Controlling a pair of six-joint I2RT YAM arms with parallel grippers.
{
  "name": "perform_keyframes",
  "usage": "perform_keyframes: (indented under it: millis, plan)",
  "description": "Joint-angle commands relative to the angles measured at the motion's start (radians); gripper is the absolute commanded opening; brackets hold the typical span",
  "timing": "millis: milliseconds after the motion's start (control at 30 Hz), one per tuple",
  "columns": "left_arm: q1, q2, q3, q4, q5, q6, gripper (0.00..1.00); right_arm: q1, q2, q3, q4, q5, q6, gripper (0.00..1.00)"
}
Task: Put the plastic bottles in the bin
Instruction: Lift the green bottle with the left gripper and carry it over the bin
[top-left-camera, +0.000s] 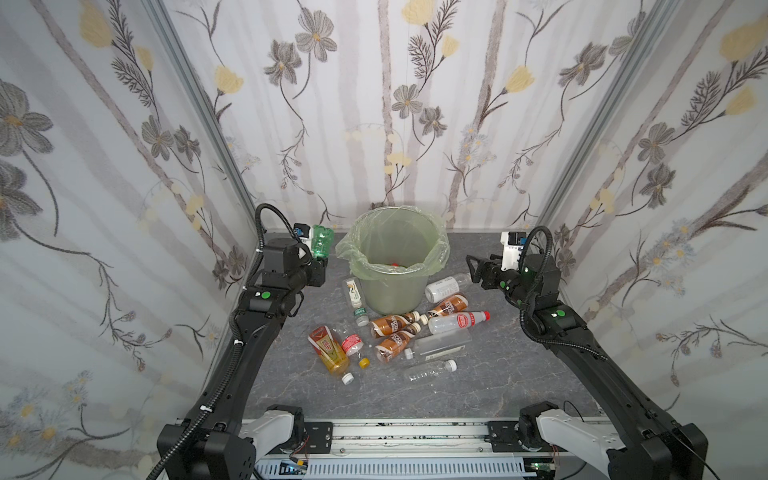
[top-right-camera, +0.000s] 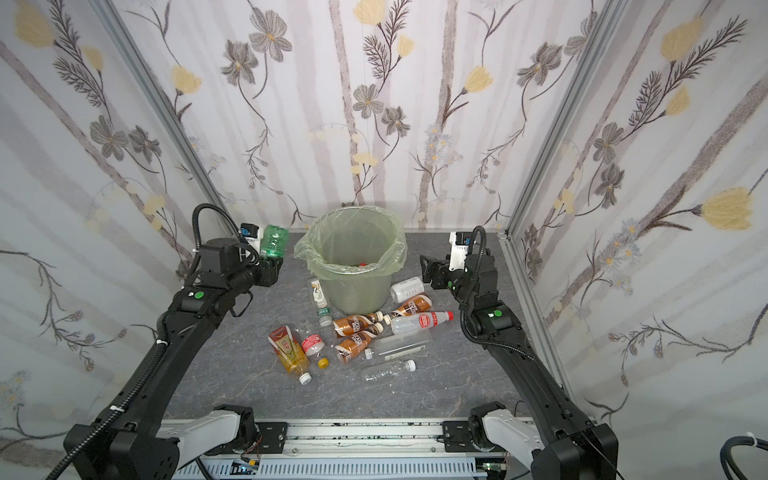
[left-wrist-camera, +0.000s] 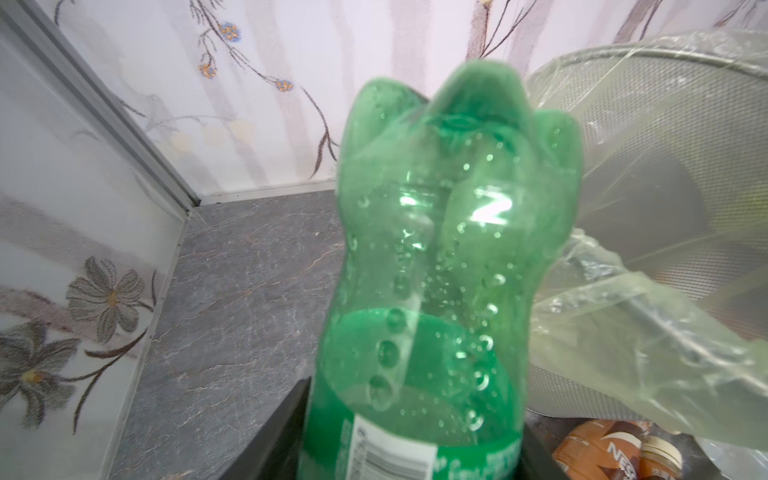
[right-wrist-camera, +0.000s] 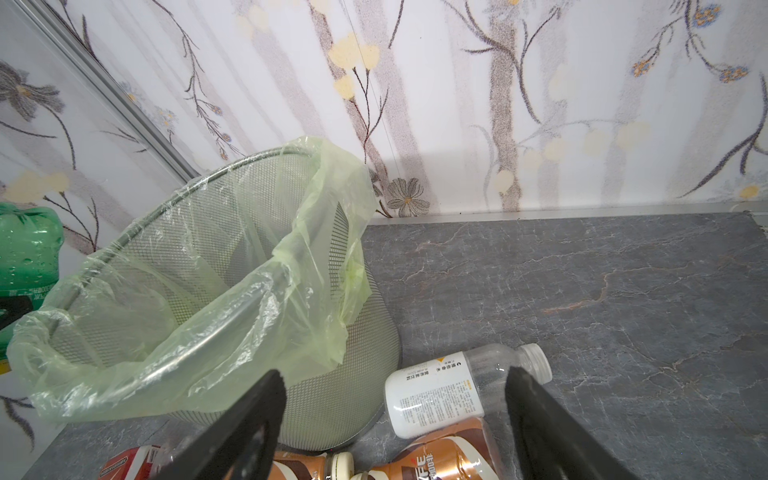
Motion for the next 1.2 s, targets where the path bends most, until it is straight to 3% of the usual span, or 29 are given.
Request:
perform_keyframes:
  millis: [0,200,400,500,1167]
  plan:
    - [-0.001,-0.012,0.031,0.016,0.093,-0.038,0.56,0.001,0.0,0.012,0.011,0.004,-0.011,0.84]
    - [0.0,-0.028,0.075,0.02,0.157,-0.054,0.58,0.0,0.007,0.03,0.002,0.003,-0.016,0.84]
    - [-0.009,0.007,0.141,0.065,0.348,-0.134,0.58,0.0,0.007,0.038,0.004,-0.003,-0.007,0.84]
    - [-0.028,0.028,0.184,0.103,0.39,-0.167,0.58,0.0,0.007,0.04,0.007,-0.01,0.004,0.84]
    - [-0.113,0.184,0.257,0.326,0.362,-0.28,0.58,0.001,-0.028,0.013,0.008,-0.016,0.032,0.84]
